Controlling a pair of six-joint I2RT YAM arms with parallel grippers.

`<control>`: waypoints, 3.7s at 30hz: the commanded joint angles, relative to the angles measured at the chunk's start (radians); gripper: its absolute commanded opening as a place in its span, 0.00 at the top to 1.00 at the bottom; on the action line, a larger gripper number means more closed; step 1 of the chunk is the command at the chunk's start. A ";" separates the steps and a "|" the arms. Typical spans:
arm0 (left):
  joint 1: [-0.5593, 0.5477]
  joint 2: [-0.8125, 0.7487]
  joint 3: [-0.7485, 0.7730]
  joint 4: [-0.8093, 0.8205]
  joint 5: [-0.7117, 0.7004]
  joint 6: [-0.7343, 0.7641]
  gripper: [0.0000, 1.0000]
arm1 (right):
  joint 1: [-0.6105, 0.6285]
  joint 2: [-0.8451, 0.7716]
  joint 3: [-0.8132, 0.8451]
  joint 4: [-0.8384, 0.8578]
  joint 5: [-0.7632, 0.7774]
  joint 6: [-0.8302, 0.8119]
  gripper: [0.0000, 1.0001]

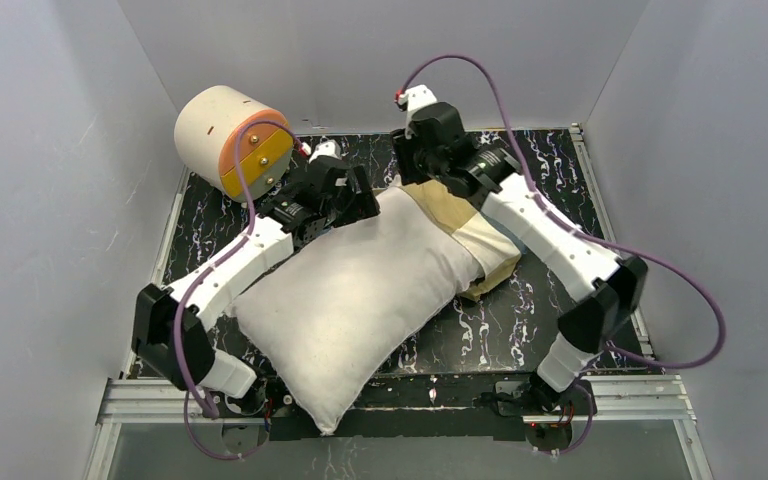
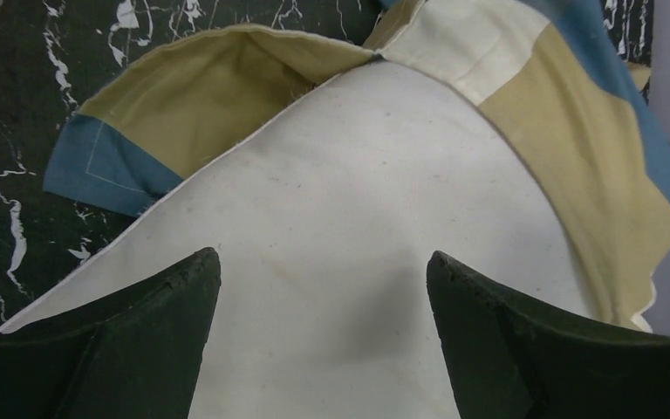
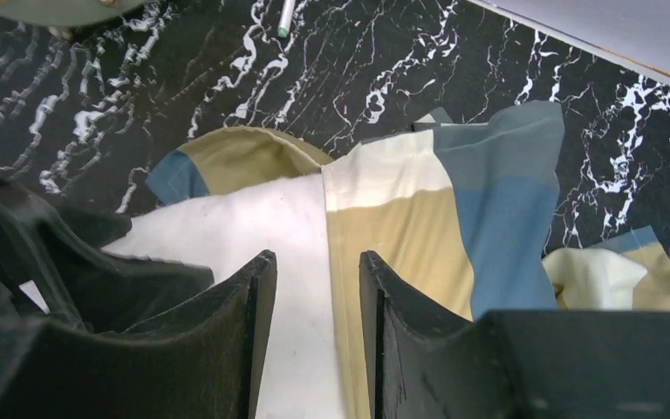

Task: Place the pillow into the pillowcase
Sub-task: Stuff the pillow into the pillowcase.

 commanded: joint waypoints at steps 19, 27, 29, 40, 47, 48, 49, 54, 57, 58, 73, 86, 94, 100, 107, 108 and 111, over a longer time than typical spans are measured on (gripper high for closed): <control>0.002 -0.046 -0.249 0.241 0.129 -0.064 1.00 | -0.038 0.420 0.325 -0.221 -0.039 -0.210 0.51; 0.002 -0.062 -0.234 0.267 0.081 -0.085 1.00 | -0.038 0.503 0.446 -0.284 -0.094 -0.241 0.99; 0.002 -0.056 -0.220 0.269 0.056 -0.089 1.00 | -0.038 0.489 0.467 -0.285 -0.148 -0.218 0.99; 0.002 -0.027 -0.162 0.278 0.069 -0.106 1.00 | -0.034 0.404 0.403 -0.253 -0.029 -0.253 0.68; -0.002 -0.067 -0.205 0.292 0.092 -0.129 1.00 | -0.036 0.432 0.352 -0.314 0.030 -0.303 0.58; -0.002 -0.066 -0.209 0.295 0.092 -0.135 1.00 | -0.038 0.438 0.355 -0.319 0.014 -0.305 0.56; -0.002 -0.063 -0.214 0.299 0.096 -0.141 1.00 | -0.038 0.448 0.360 -0.323 0.004 -0.306 0.55; -0.005 -0.057 -0.209 0.300 0.111 -0.135 1.00 | -0.038 0.510 0.404 -0.345 0.062 -0.319 0.77; -0.005 -0.067 -0.206 0.303 0.090 -0.140 1.00 | -0.038 0.526 0.468 -0.356 0.006 -0.318 0.99; -0.005 -0.065 -0.199 0.302 0.081 -0.139 1.00 | -0.034 0.527 0.503 -0.366 -0.035 -0.313 0.99; -0.002 0.088 0.020 0.334 -0.059 -0.229 1.00 | 0.004 0.174 0.004 0.182 -0.684 0.113 0.99; 0.063 0.029 0.031 0.289 -0.072 -0.129 0.94 | -0.061 0.307 0.277 -0.030 -0.376 0.139 0.74; -0.057 -0.120 -0.082 0.242 0.049 0.205 0.40 | -0.073 -0.099 -0.151 -0.059 -0.145 0.196 0.40; -0.246 -0.056 -0.033 0.213 0.008 0.377 0.18 | -0.142 -0.403 -0.538 0.040 0.005 0.151 0.44; -0.378 0.112 0.055 0.205 -0.138 0.455 0.12 | -0.263 -0.577 -0.853 0.263 -0.085 0.076 0.48; -0.387 0.147 0.061 0.203 -0.165 0.460 0.11 | -0.275 -0.576 -0.878 0.279 -0.097 0.065 0.48; -0.404 0.222 0.065 0.205 -0.237 0.462 0.08 | -0.300 -0.568 -0.918 0.327 -0.132 0.028 0.48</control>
